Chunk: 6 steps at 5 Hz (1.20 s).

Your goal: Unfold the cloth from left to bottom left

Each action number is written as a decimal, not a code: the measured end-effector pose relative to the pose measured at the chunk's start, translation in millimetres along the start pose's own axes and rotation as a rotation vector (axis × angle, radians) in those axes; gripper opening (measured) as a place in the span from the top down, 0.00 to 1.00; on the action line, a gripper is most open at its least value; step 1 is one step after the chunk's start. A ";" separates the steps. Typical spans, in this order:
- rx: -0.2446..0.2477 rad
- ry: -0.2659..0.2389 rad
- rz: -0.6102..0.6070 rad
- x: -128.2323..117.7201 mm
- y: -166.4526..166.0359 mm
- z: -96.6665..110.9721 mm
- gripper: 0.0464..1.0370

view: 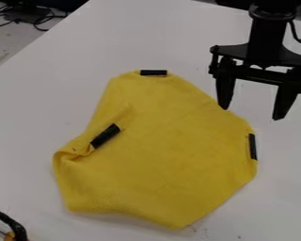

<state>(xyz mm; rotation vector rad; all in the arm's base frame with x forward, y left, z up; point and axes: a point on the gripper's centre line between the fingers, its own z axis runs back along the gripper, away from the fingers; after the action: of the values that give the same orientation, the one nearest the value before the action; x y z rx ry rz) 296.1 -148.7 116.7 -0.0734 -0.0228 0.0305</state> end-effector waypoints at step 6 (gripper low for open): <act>0.054 0.143 0.209 -27.1 131.0 -33.6 0.04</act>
<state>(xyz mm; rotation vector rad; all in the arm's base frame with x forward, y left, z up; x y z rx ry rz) 266.0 -21.5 73.0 -0.0238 0.1284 0.2349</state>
